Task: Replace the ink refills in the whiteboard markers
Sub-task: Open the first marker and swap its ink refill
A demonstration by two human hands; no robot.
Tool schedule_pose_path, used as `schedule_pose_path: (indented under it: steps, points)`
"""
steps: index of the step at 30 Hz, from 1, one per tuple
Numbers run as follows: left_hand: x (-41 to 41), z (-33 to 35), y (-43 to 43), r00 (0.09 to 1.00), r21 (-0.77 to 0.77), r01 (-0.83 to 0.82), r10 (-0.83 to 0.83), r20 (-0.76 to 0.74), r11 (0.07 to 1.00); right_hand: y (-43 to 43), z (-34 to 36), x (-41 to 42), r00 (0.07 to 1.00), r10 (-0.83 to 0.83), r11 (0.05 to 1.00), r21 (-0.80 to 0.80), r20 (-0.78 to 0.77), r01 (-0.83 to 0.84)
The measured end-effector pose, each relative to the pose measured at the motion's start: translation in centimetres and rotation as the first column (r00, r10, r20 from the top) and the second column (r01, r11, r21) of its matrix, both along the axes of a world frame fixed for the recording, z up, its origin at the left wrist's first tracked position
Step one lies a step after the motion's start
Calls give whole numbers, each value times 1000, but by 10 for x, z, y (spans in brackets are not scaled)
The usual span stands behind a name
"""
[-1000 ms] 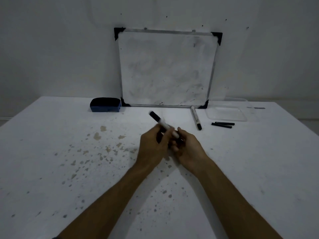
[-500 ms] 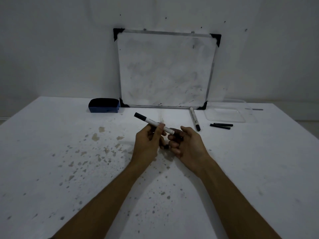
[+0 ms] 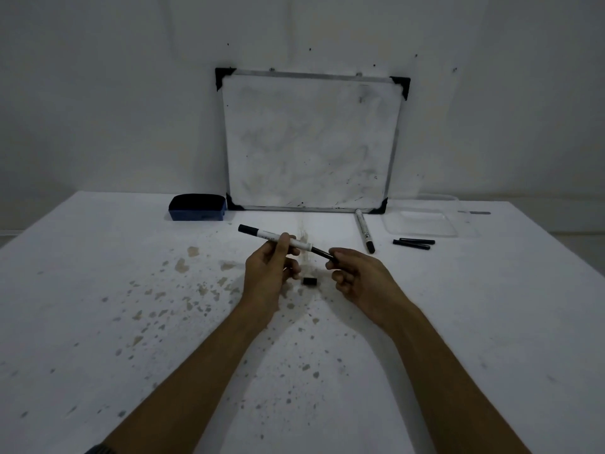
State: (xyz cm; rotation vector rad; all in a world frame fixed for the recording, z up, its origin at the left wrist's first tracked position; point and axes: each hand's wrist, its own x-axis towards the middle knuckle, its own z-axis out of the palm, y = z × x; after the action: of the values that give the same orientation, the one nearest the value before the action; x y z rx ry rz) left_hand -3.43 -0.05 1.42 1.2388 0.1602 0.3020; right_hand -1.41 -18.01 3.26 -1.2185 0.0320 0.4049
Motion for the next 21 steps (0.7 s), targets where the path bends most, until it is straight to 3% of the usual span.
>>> schedule_pose_path:
  steps: [5,9,13,16,18,21]
  points:
    - [3,1,4,999,-79,17,-20,-33,997,-25,8,-7,995,-88,990,-103,39,91]
    - [1,7,-2,995,228,66,-46,-91,971,-51,8,-22,979,-177,965,-178,105,193]
    - [15,18,-26,987,605,140,-66,-143,784,-73,2,-33,907,-311,856,-331,284,397]
    - [34,19,-46,985,844,142,13,-174,518,-81,-6,-38,864,-375,807,-341,336,483]
    - [40,18,-55,983,914,135,67,-173,384,-82,-10,-39,857,-382,788,-363,345,498]
    - [40,17,-64,981,945,122,106,-160,304,-81,-16,-35,841,-373,743,-417,391,523]
